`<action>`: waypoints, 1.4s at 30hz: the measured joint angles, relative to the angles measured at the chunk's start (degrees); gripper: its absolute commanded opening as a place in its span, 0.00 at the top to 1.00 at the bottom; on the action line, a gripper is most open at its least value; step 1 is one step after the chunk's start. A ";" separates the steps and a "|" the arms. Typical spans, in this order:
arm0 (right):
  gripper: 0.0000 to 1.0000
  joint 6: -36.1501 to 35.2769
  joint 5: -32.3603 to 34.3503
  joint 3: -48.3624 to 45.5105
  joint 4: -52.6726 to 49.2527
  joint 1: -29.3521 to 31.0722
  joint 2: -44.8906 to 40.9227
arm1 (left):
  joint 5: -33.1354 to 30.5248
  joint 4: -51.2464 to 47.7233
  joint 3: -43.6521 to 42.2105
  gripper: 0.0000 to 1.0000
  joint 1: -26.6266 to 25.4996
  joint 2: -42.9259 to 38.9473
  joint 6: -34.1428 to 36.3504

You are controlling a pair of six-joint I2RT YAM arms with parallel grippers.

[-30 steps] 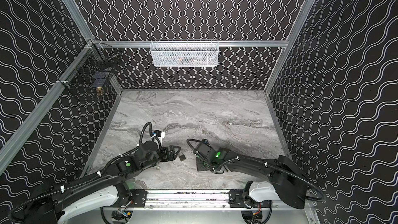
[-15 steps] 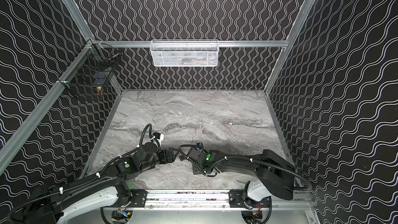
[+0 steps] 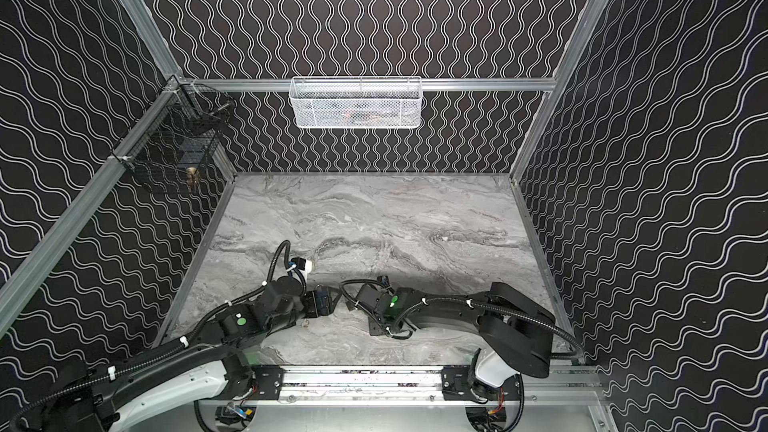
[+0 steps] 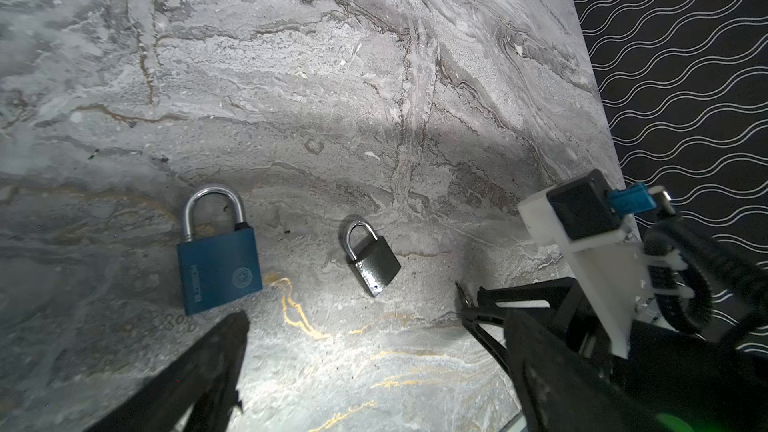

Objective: Unlock with the key
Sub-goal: 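Lower the right gripper onto the silver key and close on it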

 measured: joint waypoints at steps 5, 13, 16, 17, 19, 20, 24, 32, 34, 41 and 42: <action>0.73 0.17 0.15 0.26 -0.02 0.00 0.72 | -0.22 -1.14 -0.02 0.01 0.00 -0.70 0.00; 0.76 0.35 0.55 0.28 -0.02 0.00 1.11 | -0.22 -1.90 0.00 0.01 0.00 -1.25 0.00; 0.69 0.37 0.57 0.28 0.31 0.00 1.22 | -0.22 -1.90 -0.02 0.01 0.00 -1.38 0.02; 0.69 0.35 0.55 0.28 0.66 0.04 1.27 | -0.22 -1.90 -0.02 0.01 0.00 -1.38 0.02; 0.70 0.37 0.63 0.31 0.87 0.04 1.38 | -0.22 -1.90 -0.02 0.01 -0.02 -1.27 0.02; 0.71 0.37 0.68 0.37 0.98 0.02 1.49 | -0.22 -1.88 -0.02 0.01 -0.02 -1.05 0.02; 0.75 0.48 1.11 0.66 0.96 0.00 1.77 | -0.20 -1.79 0.17 0.01 -0.02 -0.11 0.02; 0.80 1.44 1.68 0.31 0.17 -0.07 1.09 | 0.22 0.13 0.33 0.01 -0.02 2.12 0.04; 0.81 1.49 1.70 0.22 -0.44 -0.07 0.68 | 0.24 0.66 0.39 0.01 -0.02 2.73 0.04; 0.82 1.75 2.10 -0.33 -1.51 -0.09 -0.61 | 0.66 1.84 1.01 0.01 -0.02 3.87 0.02; 0.82 1.84 2.10 -0.39 -1.57 -0.09 -0.79 | 0.63 2.01 1.03 0.01 -0.02 3.87 0.02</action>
